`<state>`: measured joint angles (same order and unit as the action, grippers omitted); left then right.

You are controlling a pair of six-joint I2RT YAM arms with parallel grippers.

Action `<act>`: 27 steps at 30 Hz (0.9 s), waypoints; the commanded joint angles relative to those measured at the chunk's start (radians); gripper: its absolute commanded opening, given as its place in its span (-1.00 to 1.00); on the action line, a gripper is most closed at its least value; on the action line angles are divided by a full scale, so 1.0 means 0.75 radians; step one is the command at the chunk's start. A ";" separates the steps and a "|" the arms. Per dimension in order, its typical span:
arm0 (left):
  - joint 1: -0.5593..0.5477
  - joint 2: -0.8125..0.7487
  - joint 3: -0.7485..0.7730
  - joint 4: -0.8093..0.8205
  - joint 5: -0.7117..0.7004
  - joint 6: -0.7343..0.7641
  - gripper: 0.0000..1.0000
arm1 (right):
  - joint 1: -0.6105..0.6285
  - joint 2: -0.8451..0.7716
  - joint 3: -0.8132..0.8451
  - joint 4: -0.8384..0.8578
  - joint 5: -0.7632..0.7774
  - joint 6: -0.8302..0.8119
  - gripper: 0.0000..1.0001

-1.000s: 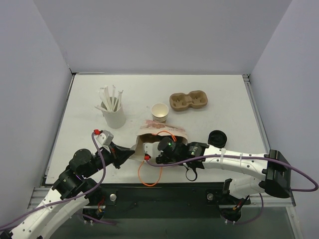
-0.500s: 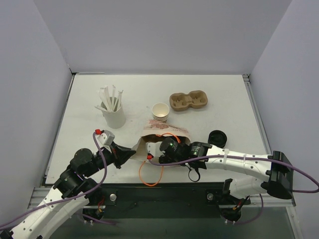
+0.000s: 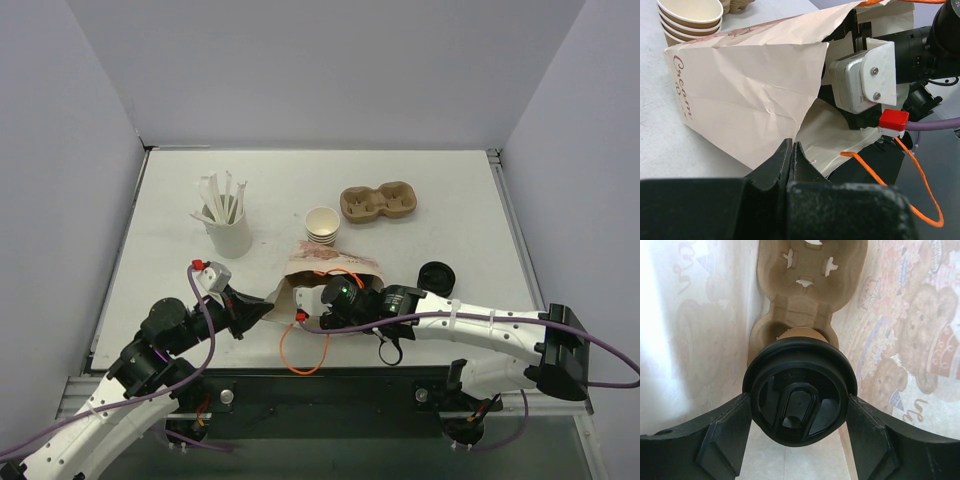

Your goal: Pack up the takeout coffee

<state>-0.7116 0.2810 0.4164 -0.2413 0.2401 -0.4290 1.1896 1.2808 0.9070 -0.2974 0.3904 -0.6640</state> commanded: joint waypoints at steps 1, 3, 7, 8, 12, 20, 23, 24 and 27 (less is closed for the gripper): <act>0.004 0.010 0.005 0.099 0.032 0.014 -1.00 | -0.011 -0.057 -0.005 -0.113 0.056 -0.066 -0.24; 0.004 0.012 -0.001 0.111 0.030 0.014 -1.00 | -0.009 -0.059 -0.001 -0.125 0.042 -0.066 -0.24; 0.004 0.026 -0.009 0.127 0.025 0.016 -1.00 | -0.009 -0.051 -0.007 -0.168 0.034 -0.074 -0.24; 0.004 0.028 -0.007 0.125 0.027 0.016 -1.00 | -0.007 -0.051 -0.019 -0.170 0.028 -0.076 -0.24; 0.004 0.024 -0.011 0.131 0.025 0.016 -1.00 | -0.007 -0.059 -0.031 -0.193 0.038 -0.070 -0.25; 0.004 0.026 -0.009 0.127 0.019 0.020 -1.00 | -0.003 -0.102 -0.056 -0.213 0.075 -0.047 -0.26; 0.004 0.028 -0.013 0.131 0.019 0.018 -1.00 | -0.001 -0.112 -0.068 -0.225 0.081 -0.047 -0.26; 0.004 0.030 -0.013 0.131 0.015 0.020 -1.00 | -0.001 -0.116 -0.070 -0.227 0.081 -0.043 -0.26; 0.004 0.039 -0.013 0.134 0.013 0.024 -1.00 | 0.005 -0.121 -0.074 -0.236 0.089 -0.037 -0.26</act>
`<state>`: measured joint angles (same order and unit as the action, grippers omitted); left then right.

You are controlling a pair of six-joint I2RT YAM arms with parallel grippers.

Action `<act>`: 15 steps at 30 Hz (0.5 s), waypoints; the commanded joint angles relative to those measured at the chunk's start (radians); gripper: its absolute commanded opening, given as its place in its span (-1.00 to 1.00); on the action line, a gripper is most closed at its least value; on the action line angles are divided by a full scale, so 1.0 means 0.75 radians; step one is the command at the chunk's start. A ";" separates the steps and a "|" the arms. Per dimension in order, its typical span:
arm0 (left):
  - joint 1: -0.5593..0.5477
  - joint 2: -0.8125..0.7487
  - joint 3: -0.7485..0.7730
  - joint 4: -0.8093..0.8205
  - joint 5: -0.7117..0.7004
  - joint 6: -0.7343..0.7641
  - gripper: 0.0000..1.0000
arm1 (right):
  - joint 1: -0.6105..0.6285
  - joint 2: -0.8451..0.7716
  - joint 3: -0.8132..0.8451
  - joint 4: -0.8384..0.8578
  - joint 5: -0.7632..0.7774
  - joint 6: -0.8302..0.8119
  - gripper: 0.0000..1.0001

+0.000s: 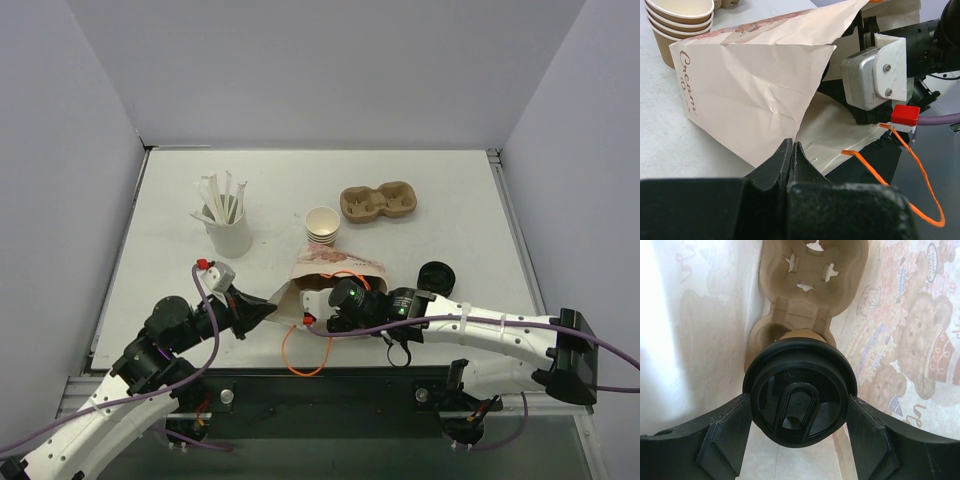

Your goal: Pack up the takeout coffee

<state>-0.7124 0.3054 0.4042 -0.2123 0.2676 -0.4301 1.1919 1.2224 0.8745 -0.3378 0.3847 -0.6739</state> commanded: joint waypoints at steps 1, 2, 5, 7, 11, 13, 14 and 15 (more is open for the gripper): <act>0.005 0.010 0.005 0.095 -0.021 0.025 -1.00 | 0.002 -0.045 -0.025 -0.188 0.095 -0.020 -0.26; 0.007 0.008 0.005 0.095 -0.021 0.025 -1.00 | 0.004 -0.047 -0.023 -0.192 0.099 -0.020 -0.26; 0.005 0.006 0.003 0.093 -0.025 0.025 -1.00 | 0.016 -0.055 -0.017 -0.204 0.101 -0.016 -0.26; 0.005 0.010 0.011 0.087 -0.038 0.033 -1.00 | 0.024 -0.053 -0.013 -0.204 0.090 -0.016 -0.26; 0.005 -0.006 0.058 0.013 -0.164 0.095 -1.00 | -0.014 0.049 0.012 -0.019 0.042 -0.117 -0.26; 0.005 -0.023 0.089 -0.013 -0.234 0.158 -1.00 | -0.063 0.108 0.043 0.059 0.011 -0.159 -0.27; 0.005 -0.025 0.095 -0.034 -0.283 0.174 -1.00 | -0.076 0.163 0.061 0.118 0.001 -0.185 -0.29; 0.005 -0.025 0.109 -0.042 -0.299 0.195 -1.00 | -0.086 0.182 0.089 0.141 -0.010 -0.194 -0.29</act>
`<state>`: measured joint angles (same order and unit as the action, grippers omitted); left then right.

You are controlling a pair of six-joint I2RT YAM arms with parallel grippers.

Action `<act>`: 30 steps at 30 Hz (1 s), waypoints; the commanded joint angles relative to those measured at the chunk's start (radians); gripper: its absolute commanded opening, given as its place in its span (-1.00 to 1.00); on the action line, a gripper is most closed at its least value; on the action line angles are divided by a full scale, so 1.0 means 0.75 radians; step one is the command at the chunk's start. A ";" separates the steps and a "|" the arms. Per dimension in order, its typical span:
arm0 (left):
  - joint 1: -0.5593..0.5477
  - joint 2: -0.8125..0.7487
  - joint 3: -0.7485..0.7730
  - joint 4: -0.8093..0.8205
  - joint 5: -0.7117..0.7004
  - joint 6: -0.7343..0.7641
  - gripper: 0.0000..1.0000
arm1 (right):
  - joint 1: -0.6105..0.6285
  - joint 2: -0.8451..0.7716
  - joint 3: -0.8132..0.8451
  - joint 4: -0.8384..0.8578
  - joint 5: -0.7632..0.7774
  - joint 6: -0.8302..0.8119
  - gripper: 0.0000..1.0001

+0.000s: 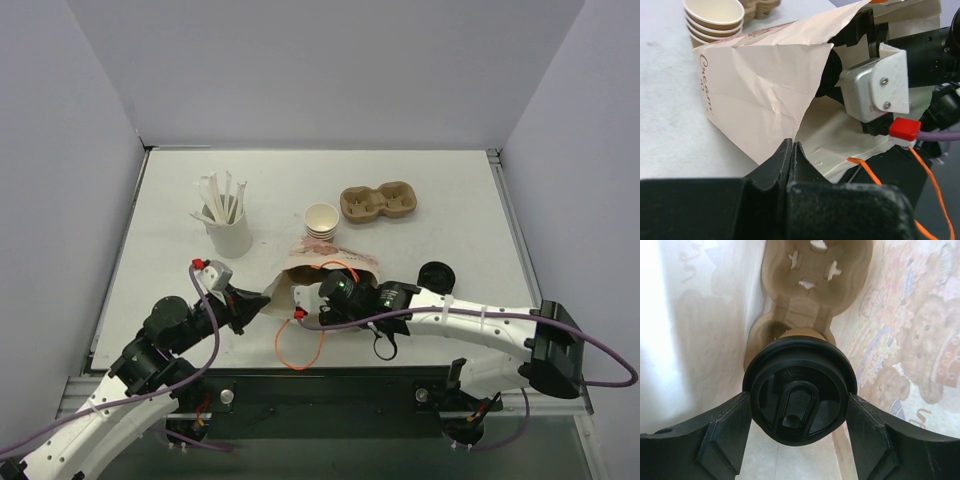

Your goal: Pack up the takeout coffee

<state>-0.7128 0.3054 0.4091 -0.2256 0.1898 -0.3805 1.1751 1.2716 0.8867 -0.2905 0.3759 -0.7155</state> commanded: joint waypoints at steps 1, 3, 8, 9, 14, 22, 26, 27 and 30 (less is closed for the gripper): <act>0.005 -0.025 0.109 -0.036 -0.210 0.131 -1.00 | -0.070 0.135 0.086 0.095 -0.024 -0.142 -0.29; 0.005 -0.033 0.121 -0.069 -0.243 0.115 -1.00 | -0.070 0.168 0.122 0.125 -0.041 -0.142 -0.29; 0.007 -0.094 0.129 -0.131 -0.294 0.094 -1.00 | -0.051 0.174 0.149 0.119 -0.035 -0.132 -0.29; 0.005 -0.098 0.129 -0.135 -0.290 0.088 -1.00 | -0.051 0.166 0.145 0.113 -0.027 -0.124 -0.29; 0.005 -0.098 0.109 -0.123 -0.308 0.094 -1.00 | -0.051 0.090 0.088 0.076 0.043 -0.099 -0.29; 0.005 -0.088 0.095 -0.104 -0.304 0.092 -1.00 | -0.043 0.049 0.100 -0.054 0.029 -0.075 -0.29; 0.005 -0.074 0.093 -0.084 -0.284 0.088 -1.00 | -0.043 0.051 0.116 -0.106 -0.031 -0.038 -0.29; 0.005 -0.066 0.095 -0.067 -0.272 0.084 -1.00 | -0.043 0.069 0.129 -0.106 -0.037 -0.034 -0.28; 0.005 -0.045 0.103 -0.055 -0.253 0.031 -1.00 | -0.072 0.129 0.200 -0.055 -0.055 0.035 -0.29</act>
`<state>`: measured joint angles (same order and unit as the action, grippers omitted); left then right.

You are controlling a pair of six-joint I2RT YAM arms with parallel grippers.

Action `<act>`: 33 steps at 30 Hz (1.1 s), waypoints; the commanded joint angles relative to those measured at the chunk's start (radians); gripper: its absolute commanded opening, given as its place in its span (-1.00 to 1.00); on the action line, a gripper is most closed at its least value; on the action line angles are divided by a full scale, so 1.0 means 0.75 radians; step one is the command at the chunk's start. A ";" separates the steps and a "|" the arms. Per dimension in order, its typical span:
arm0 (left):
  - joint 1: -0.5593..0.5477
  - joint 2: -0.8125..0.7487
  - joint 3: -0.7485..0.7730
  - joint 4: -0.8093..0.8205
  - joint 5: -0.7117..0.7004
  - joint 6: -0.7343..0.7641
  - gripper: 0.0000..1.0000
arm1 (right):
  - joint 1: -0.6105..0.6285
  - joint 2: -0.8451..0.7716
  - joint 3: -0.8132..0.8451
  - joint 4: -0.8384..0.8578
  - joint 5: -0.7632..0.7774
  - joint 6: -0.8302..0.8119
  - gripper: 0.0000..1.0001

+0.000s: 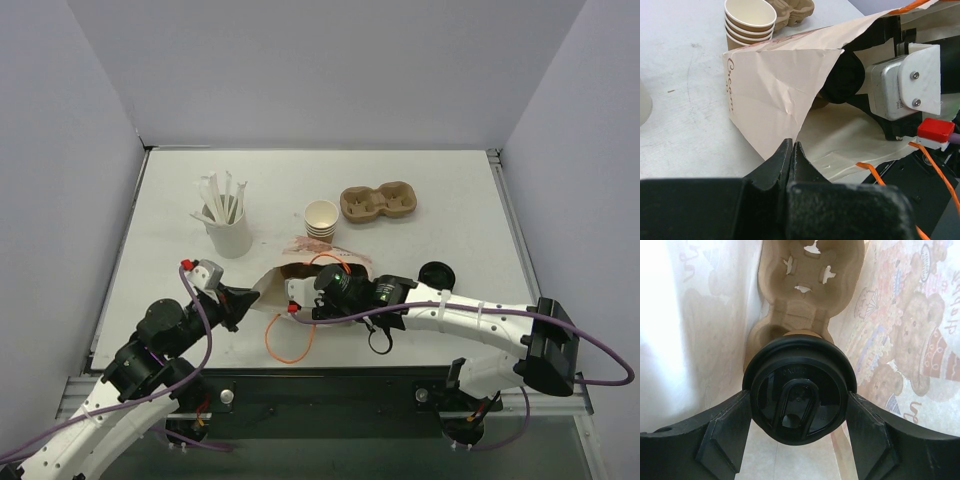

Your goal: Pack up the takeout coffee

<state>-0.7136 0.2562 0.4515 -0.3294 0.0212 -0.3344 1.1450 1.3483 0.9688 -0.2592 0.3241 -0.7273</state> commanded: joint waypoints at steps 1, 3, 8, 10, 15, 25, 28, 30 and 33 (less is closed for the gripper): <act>0.006 0.025 0.044 0.091 -0.028 -0.073 -1.00 | -0.050 0.039 0.101 -0.074 0.010 0.068 -0.29; 0.006 0.021 0.032 0.118 0.013 -0.129 -1.00 | -0.062 0.067 0.115 -0.021 0.012 0.096 -0.29; 0.006 0.053 0.010 0.159 0.060 -0.266 -0.86 | -0.095 0.076 0.067 0.041 0.004 0.076 -0.30; 0.006 0.082 0.054 0.118 0.037 -0.240 -0.40 | -0.095 0.064 0.044 0.047 0.006 0.049 -0.30; 0.006 0.125 0.140 0.006 -0.069 -0.149 0.06 | -0.097 0.010 0.007 0.043 -0.009 0.051 -0.30; 0.006 0.254 0.222 0.030 0.113 -0.031 0.12 | -0.099 -0.074 -0.087 0.043 -0.017 0.008 -0.31; 0.006 0.327 0.257 0.051 0.144 0.014 0.14 | -0.097 -0.088 -0.103 0.039 -0.017 0.000 -0.31; 0.009 0.360 0.271 0.071 0.180 0.028 0.15 | -0.099 -0.104 -0.116 0.035 -0.017 -0.008 -0.31; 0.008 0.411 0.273 0.114 0.246 0.018 0.15 | -0.101 -0.119 -0.132 0.027 -0.005 -0.014 -0.31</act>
<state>-0.7116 0.5304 0.6064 -0.3214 0.1215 -0.3523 1.0786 1.3048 0.8890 -0.2199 0.3042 -0.7197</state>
